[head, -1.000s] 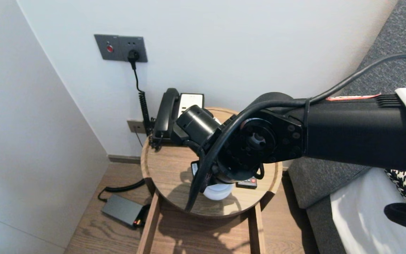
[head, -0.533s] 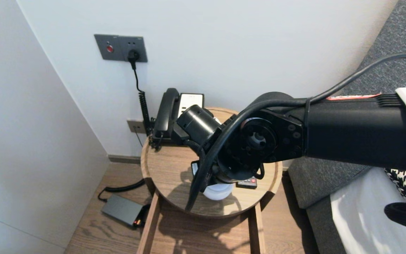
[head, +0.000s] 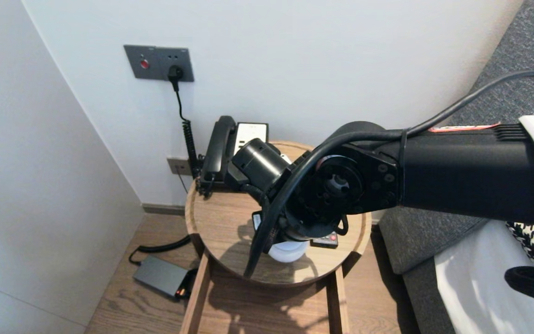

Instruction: Take the remote control out of the drawer one by one and place them on the table

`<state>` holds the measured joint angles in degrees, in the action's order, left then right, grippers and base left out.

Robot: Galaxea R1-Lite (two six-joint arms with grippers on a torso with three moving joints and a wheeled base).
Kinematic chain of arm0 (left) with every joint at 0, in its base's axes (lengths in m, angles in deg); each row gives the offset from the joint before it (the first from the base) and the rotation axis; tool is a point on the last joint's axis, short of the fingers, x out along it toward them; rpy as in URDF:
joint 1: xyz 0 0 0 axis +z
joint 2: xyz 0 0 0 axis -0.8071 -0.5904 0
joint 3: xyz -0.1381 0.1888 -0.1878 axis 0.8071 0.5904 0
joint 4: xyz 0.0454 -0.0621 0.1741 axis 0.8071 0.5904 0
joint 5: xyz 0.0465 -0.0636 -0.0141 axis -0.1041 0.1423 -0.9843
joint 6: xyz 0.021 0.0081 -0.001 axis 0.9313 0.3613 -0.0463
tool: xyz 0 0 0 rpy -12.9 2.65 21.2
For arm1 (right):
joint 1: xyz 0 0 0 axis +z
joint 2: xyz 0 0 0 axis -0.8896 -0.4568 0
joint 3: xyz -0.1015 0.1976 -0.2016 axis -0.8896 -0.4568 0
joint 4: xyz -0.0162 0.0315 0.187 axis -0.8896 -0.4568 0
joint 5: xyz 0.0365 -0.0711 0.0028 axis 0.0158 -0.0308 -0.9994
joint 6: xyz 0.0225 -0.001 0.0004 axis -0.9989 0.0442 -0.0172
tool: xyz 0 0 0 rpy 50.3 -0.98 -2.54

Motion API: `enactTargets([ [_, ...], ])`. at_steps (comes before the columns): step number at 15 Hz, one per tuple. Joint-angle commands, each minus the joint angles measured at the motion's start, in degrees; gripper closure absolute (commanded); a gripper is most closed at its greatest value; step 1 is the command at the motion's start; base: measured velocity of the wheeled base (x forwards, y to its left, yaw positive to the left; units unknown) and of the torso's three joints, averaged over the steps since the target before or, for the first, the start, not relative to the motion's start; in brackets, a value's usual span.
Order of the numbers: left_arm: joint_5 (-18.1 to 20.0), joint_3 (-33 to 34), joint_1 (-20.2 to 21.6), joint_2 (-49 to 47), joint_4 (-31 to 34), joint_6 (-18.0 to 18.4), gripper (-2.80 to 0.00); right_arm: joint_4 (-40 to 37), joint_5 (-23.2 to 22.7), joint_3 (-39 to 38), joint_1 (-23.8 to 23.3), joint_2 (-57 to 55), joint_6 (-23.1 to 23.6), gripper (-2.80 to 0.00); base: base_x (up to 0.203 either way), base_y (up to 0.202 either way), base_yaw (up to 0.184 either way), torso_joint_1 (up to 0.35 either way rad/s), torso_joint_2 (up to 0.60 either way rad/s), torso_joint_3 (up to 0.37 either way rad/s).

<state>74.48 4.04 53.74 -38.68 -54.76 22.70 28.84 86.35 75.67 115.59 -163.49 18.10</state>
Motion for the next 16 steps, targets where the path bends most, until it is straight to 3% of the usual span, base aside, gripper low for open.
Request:
enactTargets([
  [1, -0.05, 0.53, -0.01, 0.01, -0.03, 0.00, 0.00, -0.23, 0.57, -0.08, 0.05, 0.07, -0.18, 0.00, 0.000, 0.000, 0.000, 0.000, 0.00, 0.000],
  [2, -0.05, 0.53, -0.01, 0.01, -0.03, 0.00, 0.00, -0.30, 0.63, -0.08, 0.05, 0.16, -0.18, 0.00, 0.000, 0.000, 0.000, 0.000, 0.00, 0.000],
  [3, -0.05, 0.53, -0.01, 0.01, -0.03, 0.00, 0.00, -0.30, 0.72, 0.00, 0.05, 0.16, -0.09, -2.80, 0.000, 0.000, 0.000, 0.000, 0.00, 0.000],
  [16, -0.05, 0.53, -0.01, 0.01, -0.03, 0.00, 0.00, -0.19, 0.72, 0.01, -0.27, 6.97, 0.77, -2.80, 0.000, 0.000, 0.000, 0.000, 0.00, 0.000],
])
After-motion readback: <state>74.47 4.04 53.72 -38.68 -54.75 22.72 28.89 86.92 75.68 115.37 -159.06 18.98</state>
